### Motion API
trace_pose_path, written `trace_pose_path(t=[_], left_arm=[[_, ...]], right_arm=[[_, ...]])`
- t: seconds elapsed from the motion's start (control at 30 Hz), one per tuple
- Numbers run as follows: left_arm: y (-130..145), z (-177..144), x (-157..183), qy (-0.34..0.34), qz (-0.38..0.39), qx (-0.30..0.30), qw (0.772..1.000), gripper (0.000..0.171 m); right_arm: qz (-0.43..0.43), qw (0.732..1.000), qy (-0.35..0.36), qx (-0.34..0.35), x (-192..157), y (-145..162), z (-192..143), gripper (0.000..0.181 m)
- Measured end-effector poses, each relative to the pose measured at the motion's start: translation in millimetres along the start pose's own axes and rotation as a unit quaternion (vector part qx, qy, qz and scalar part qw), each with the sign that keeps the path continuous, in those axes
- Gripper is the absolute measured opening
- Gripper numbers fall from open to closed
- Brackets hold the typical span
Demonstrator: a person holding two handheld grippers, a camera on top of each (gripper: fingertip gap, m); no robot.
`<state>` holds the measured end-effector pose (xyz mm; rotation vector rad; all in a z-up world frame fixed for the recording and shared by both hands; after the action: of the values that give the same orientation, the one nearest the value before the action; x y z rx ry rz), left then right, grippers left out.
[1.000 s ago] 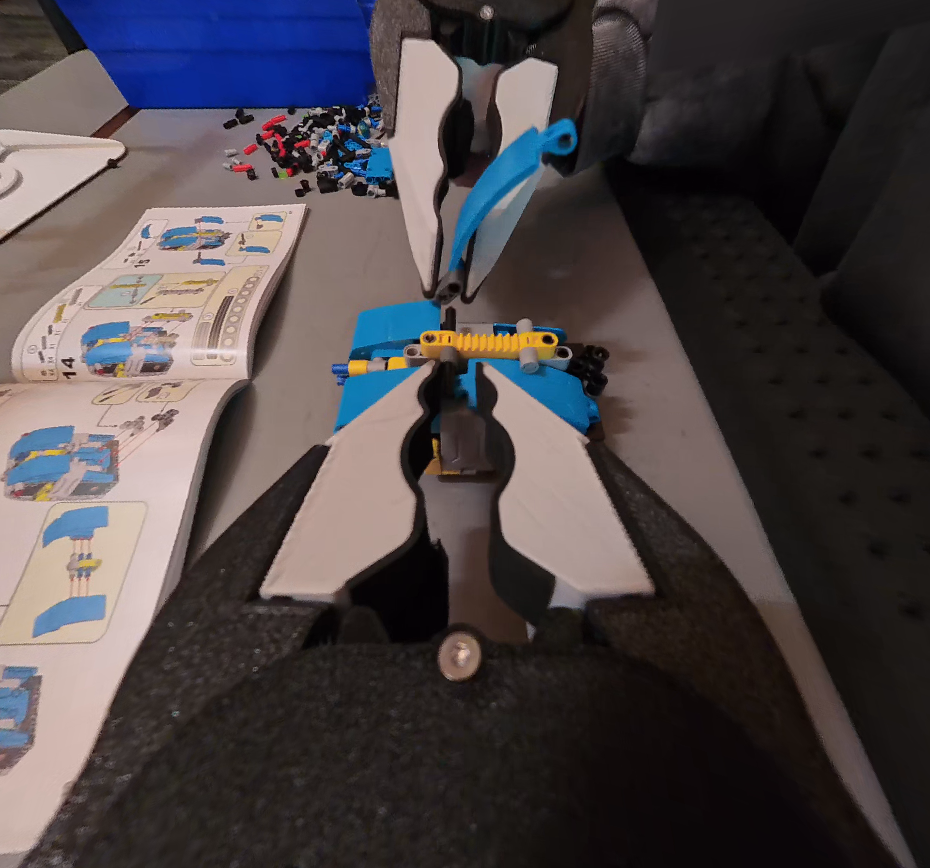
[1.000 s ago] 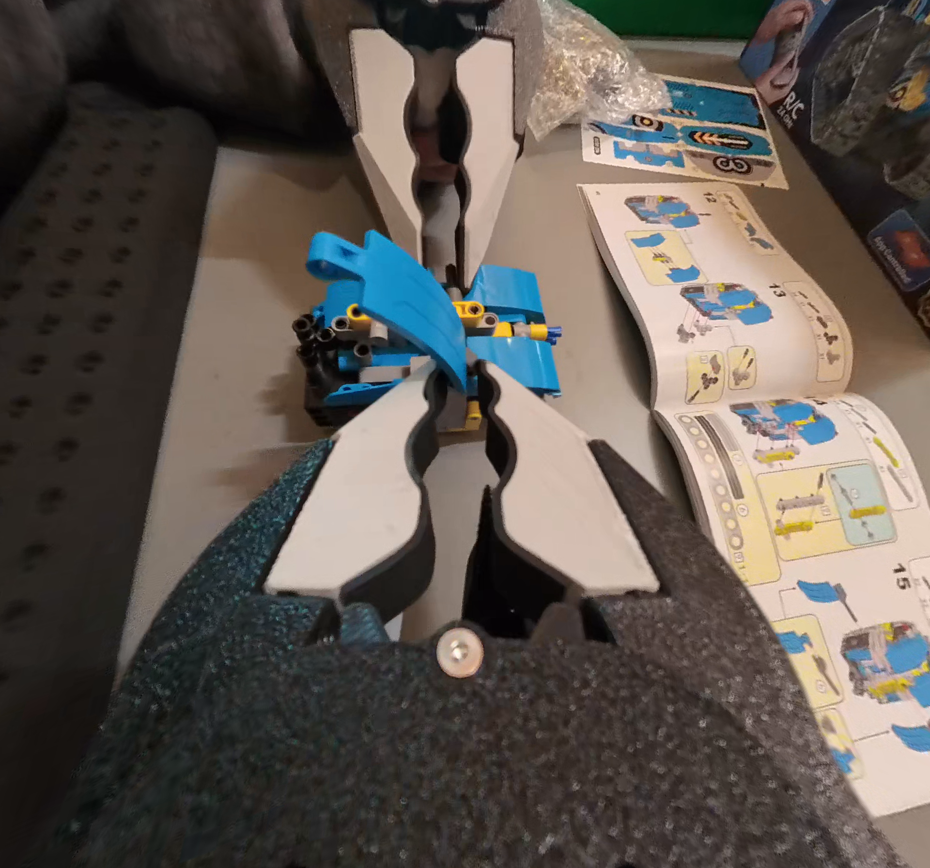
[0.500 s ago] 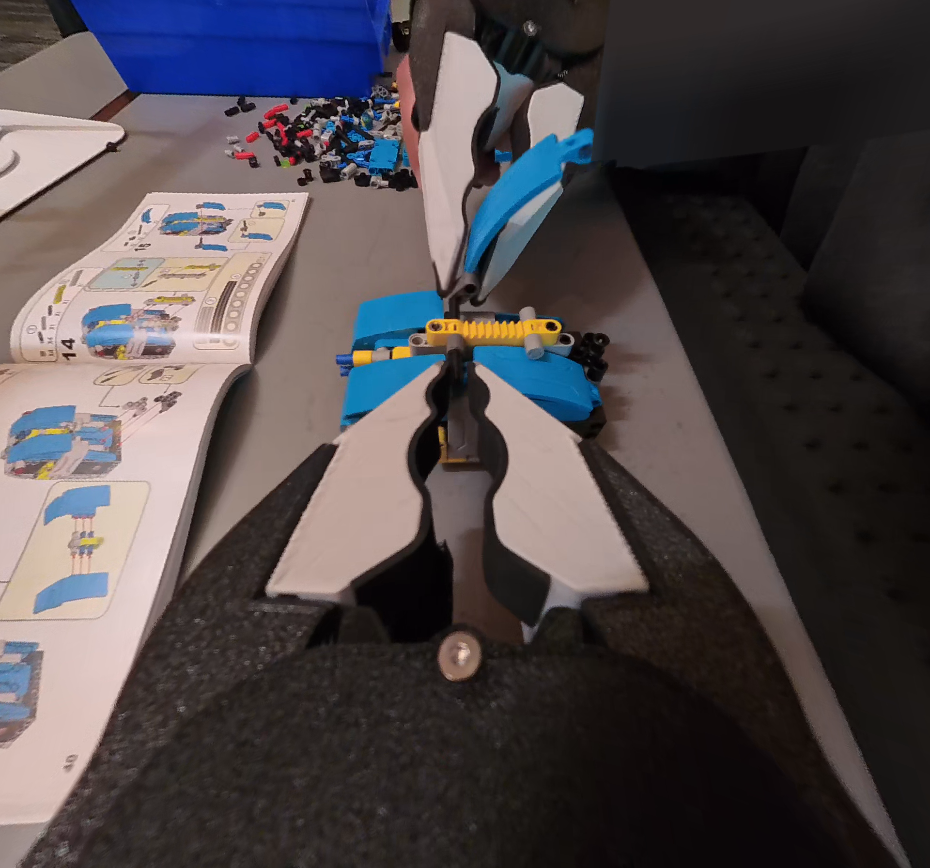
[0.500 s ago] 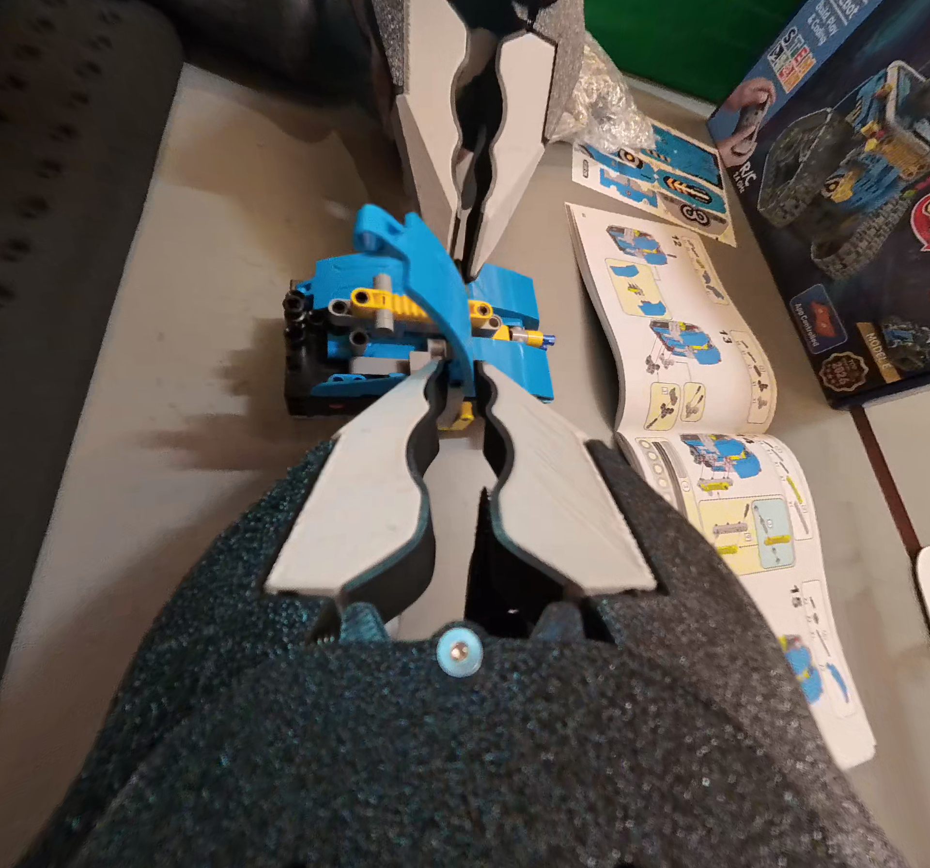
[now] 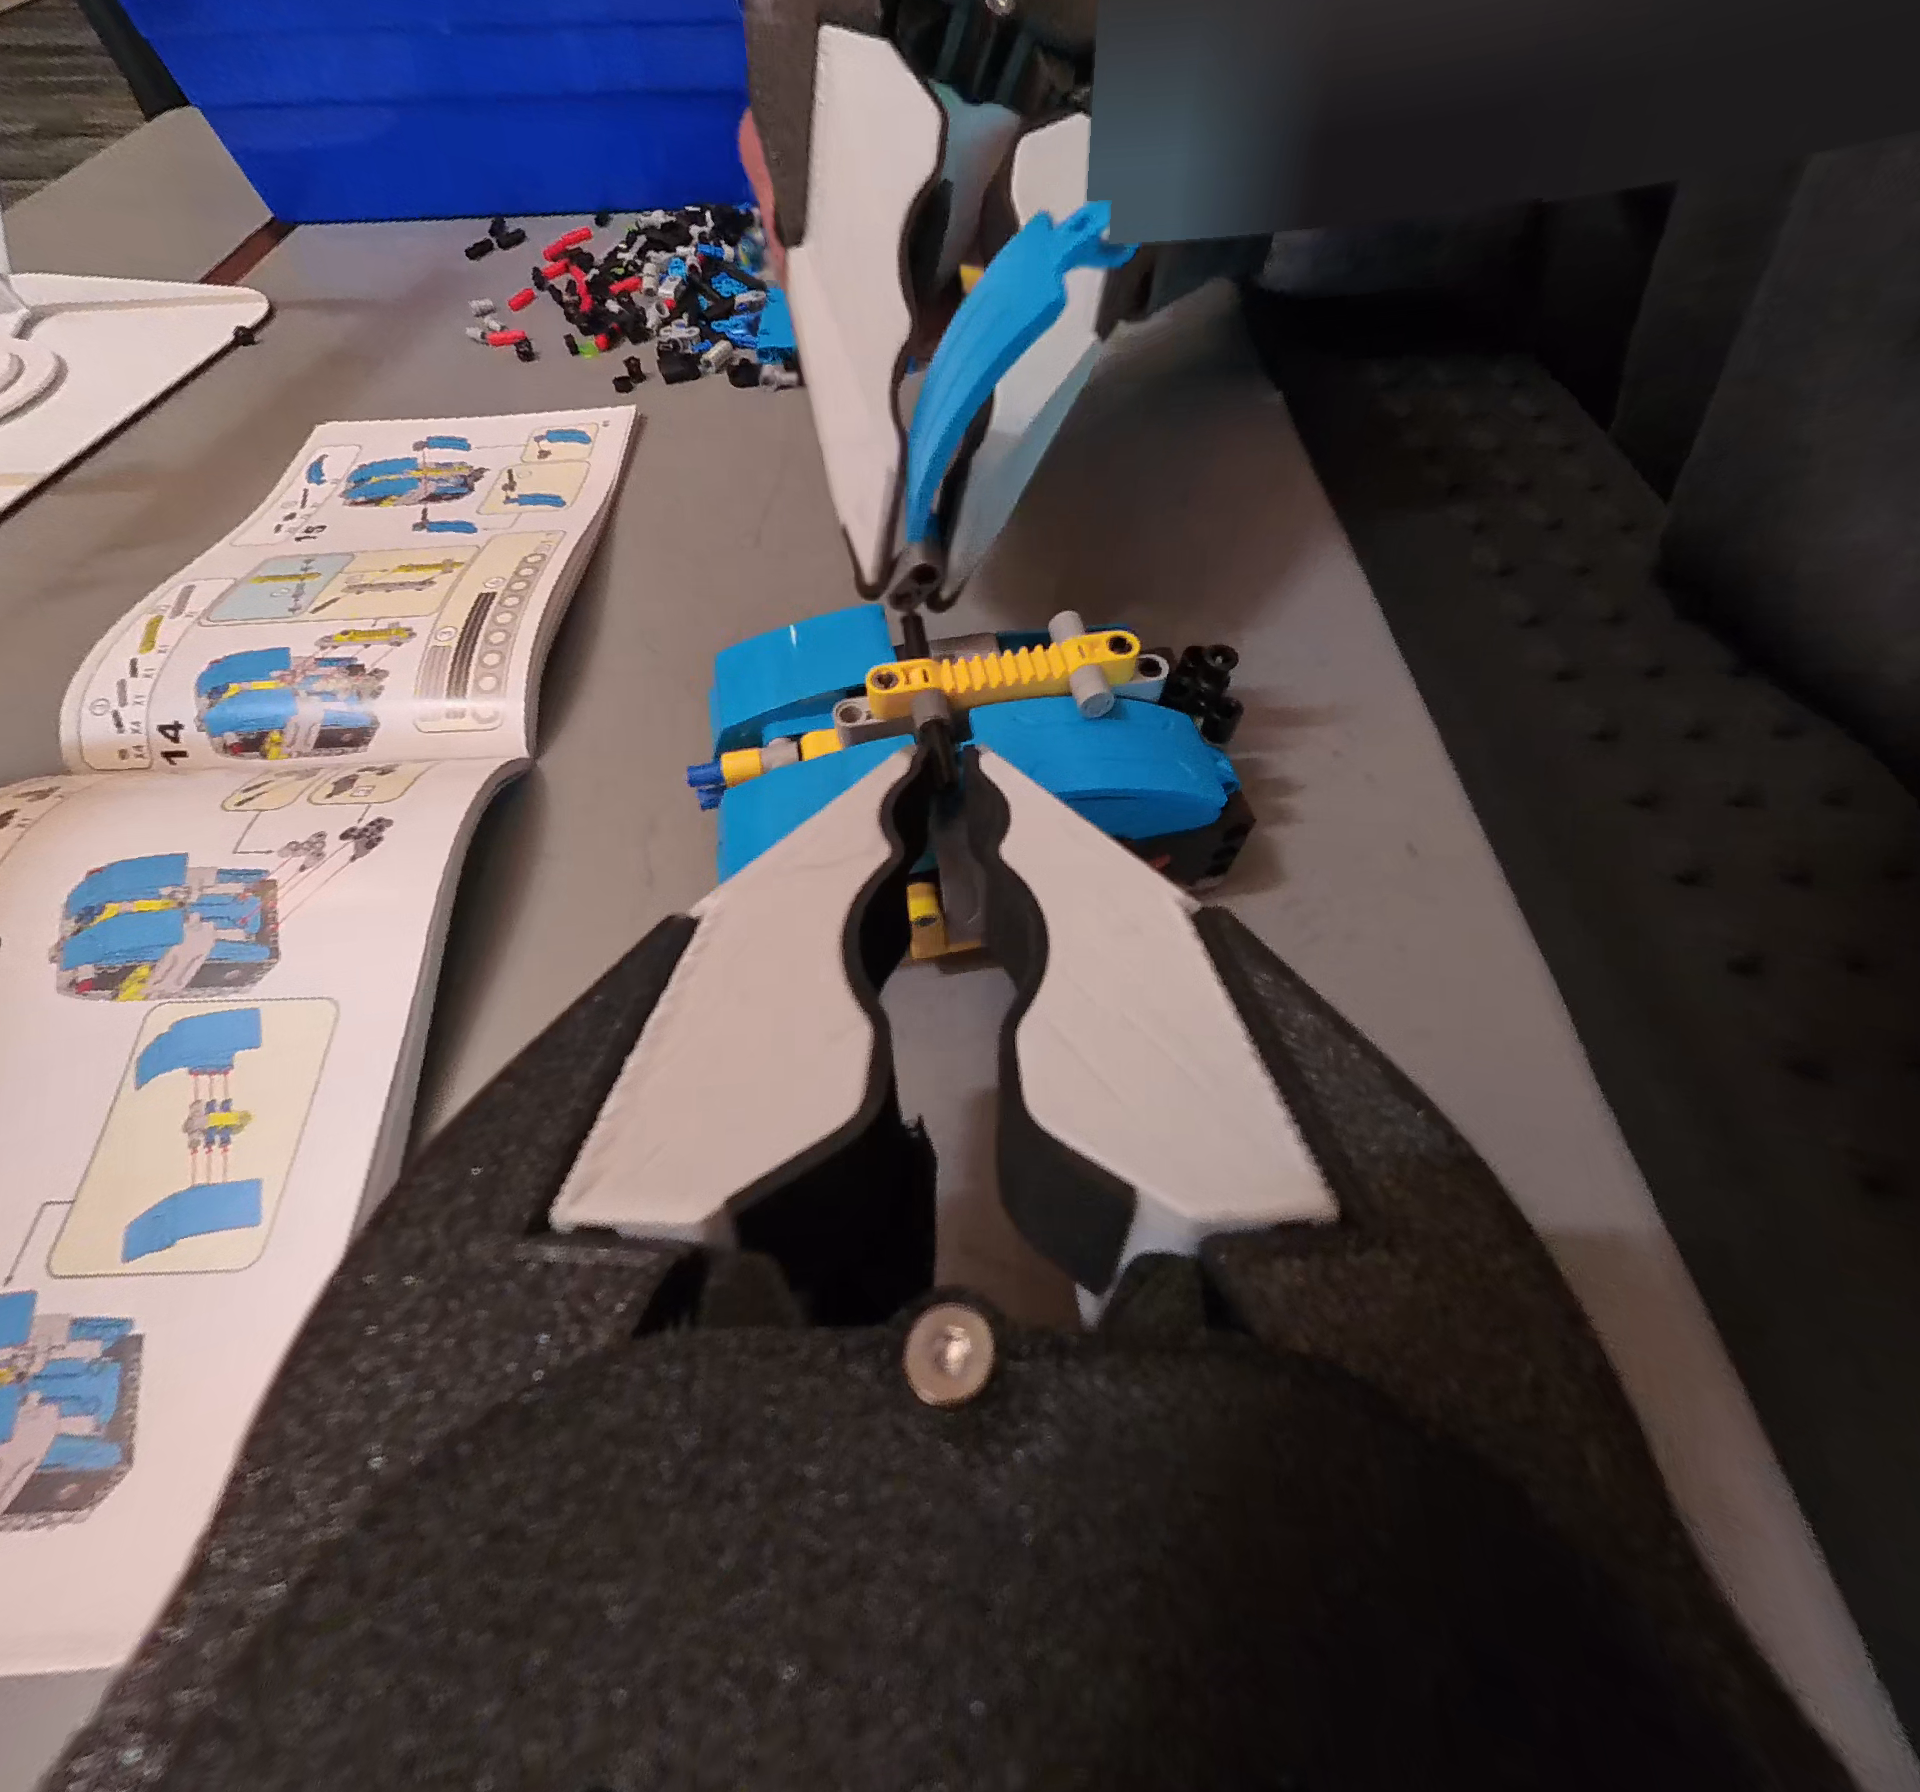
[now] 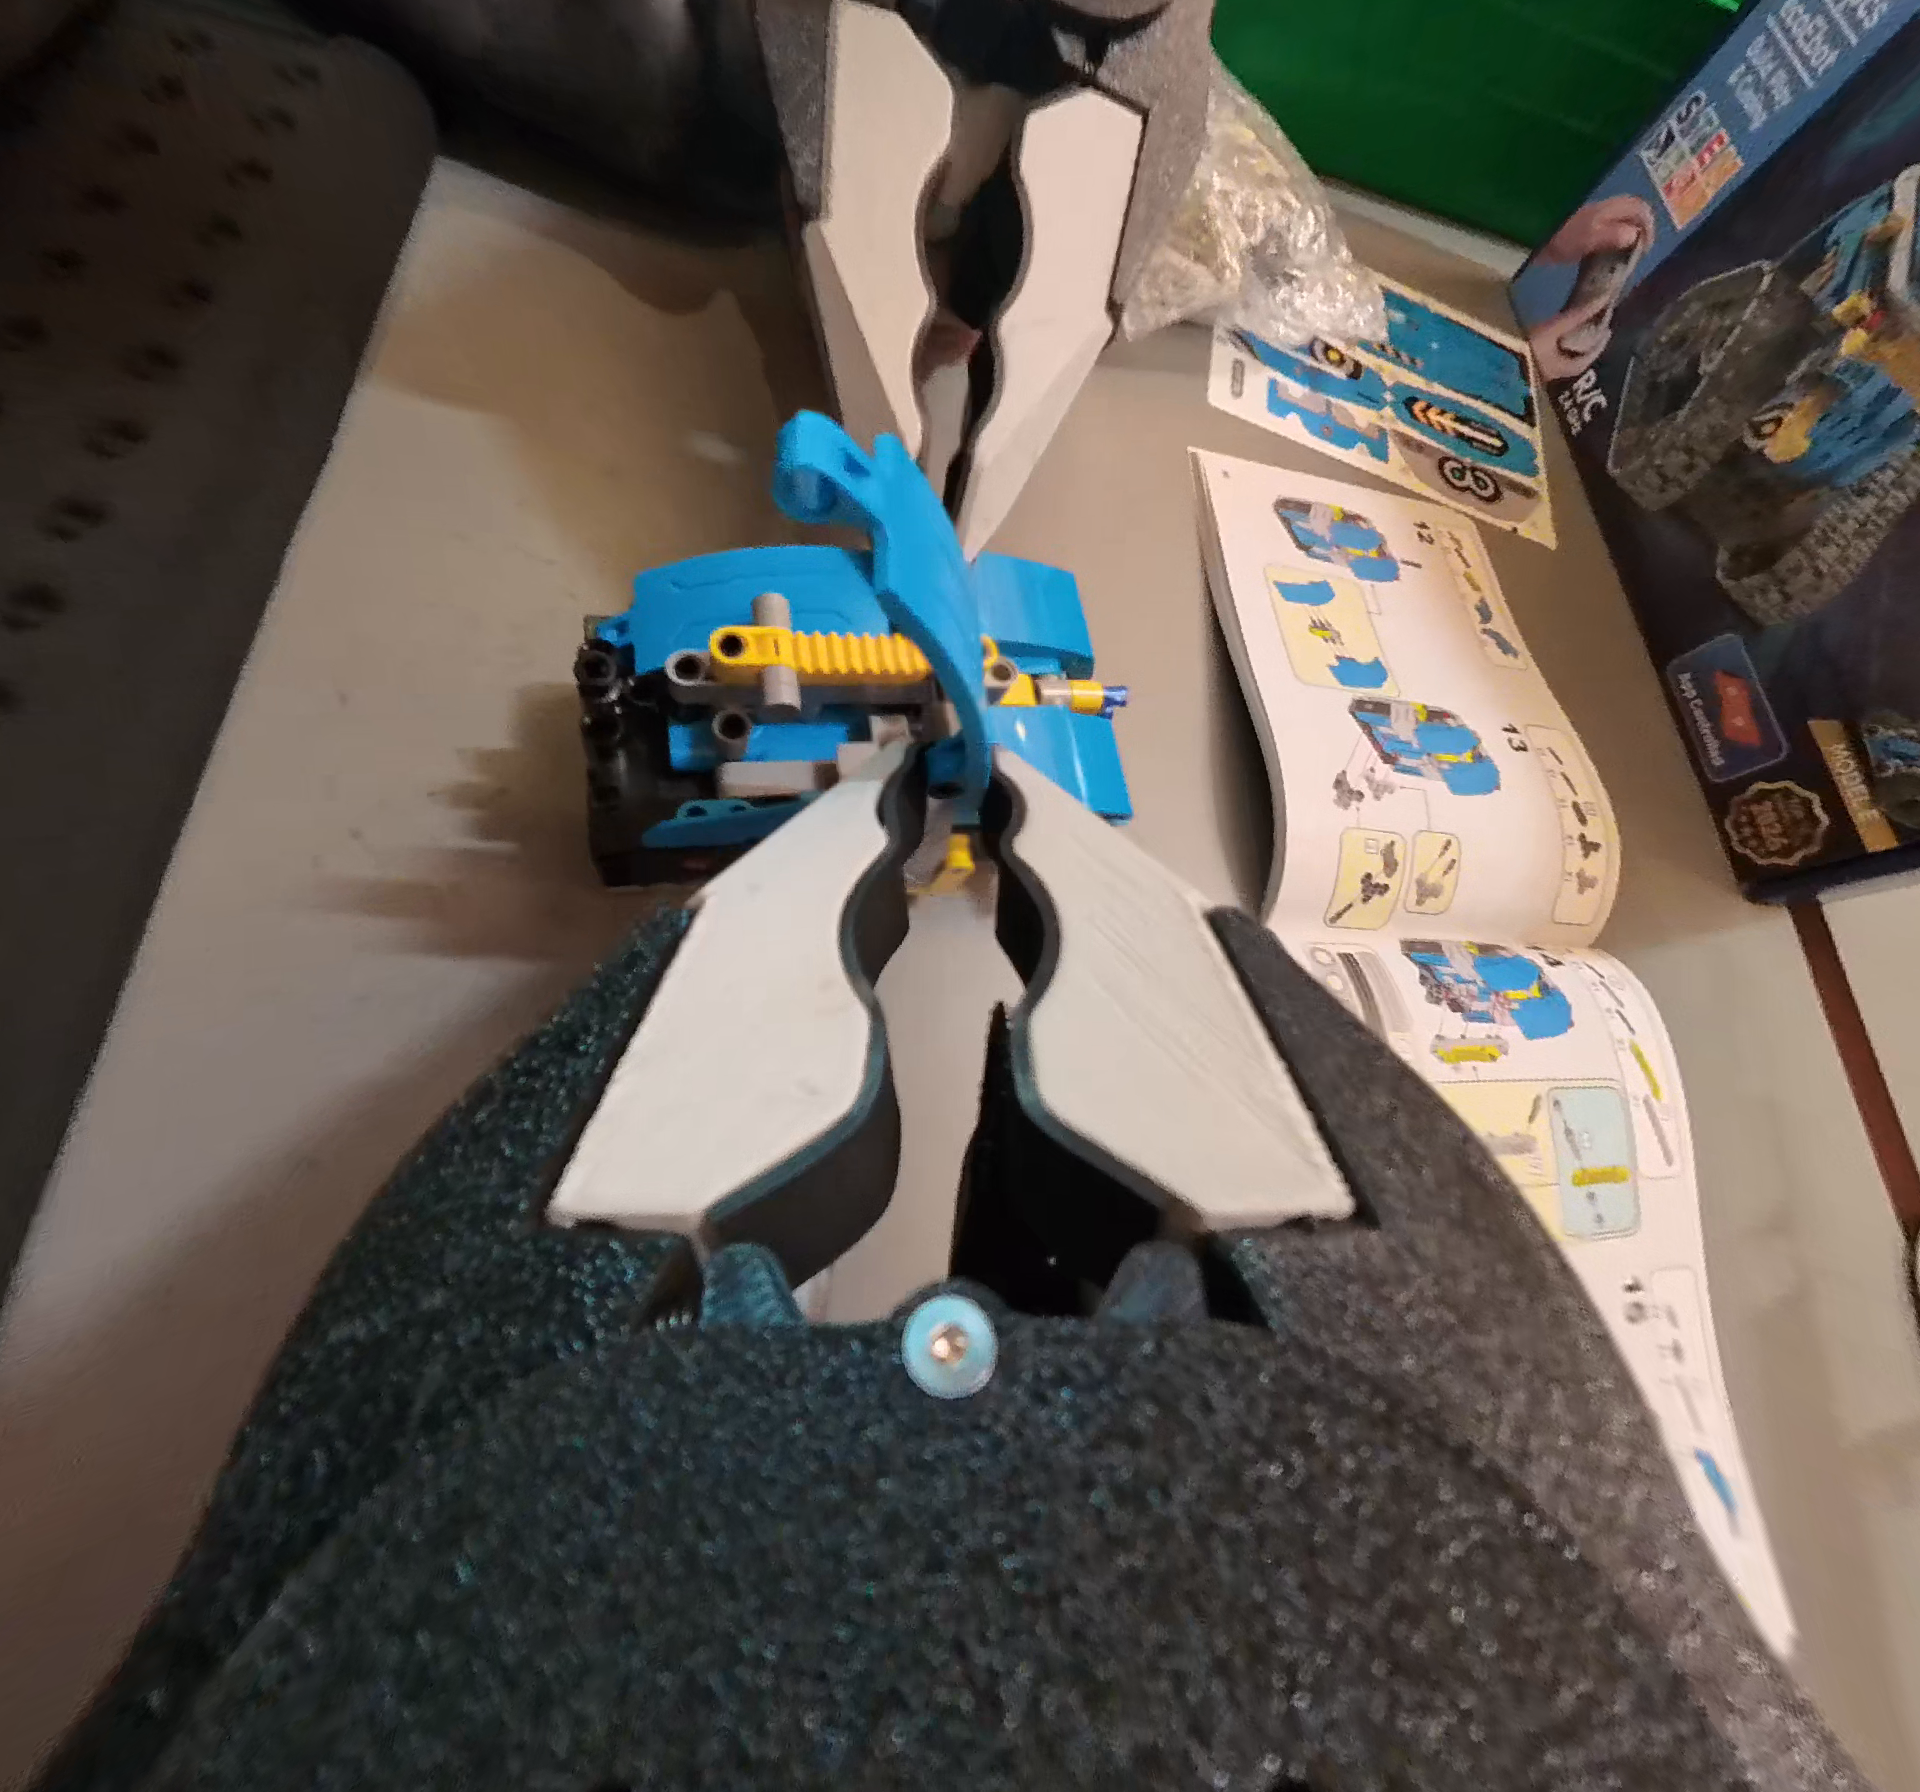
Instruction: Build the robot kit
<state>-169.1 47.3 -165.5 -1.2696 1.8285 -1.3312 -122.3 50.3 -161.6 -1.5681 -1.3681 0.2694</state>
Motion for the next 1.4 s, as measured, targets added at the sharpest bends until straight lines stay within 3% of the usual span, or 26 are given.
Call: trace_pose_path(t=[0.13, 0.8, 1.1, 1.4], left_arm=[[0.8, -0.8, -0.3, -0.010, 0.018, -0.007, 1.000, 0.005], [0.8, -0.3, -0.6, -0.004, 0.013, -0.003, 1.000, 0.004], [0.9, 0.0, -0.4, -0.001, 0.008, -0.001, 1.000, 0.004], [0.7, 0.9, -0.5, -0.020, 0.029, -0.008, 0.999, 0.004]], right_arm=[[-0.004, 0.999, -0.031, -0.028, -1.6, 5.3, -0.8, 0.009], [0.128, 0.986, -0.110, 0.001, -3.2, 3.9, 1.1, 0.008], [0.062, 0.996, -0.070, 0.006, -4.0, 4.2, 1.1, 0.008], [0.173, 0.977, -0.125, -0.007, -3.5, 4.4, 0.9, 0.007]])
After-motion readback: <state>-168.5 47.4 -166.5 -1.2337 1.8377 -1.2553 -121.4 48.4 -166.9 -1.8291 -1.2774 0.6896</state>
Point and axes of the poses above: each gripper's, where its closed fingertips meet, z out along the fingers, y out of its underside, x = y × z across the jaws, the point moved 1 cm from there along -z, back along the fingers, and after that the axes turned 15 degrees about y, right-handed, at the moved point
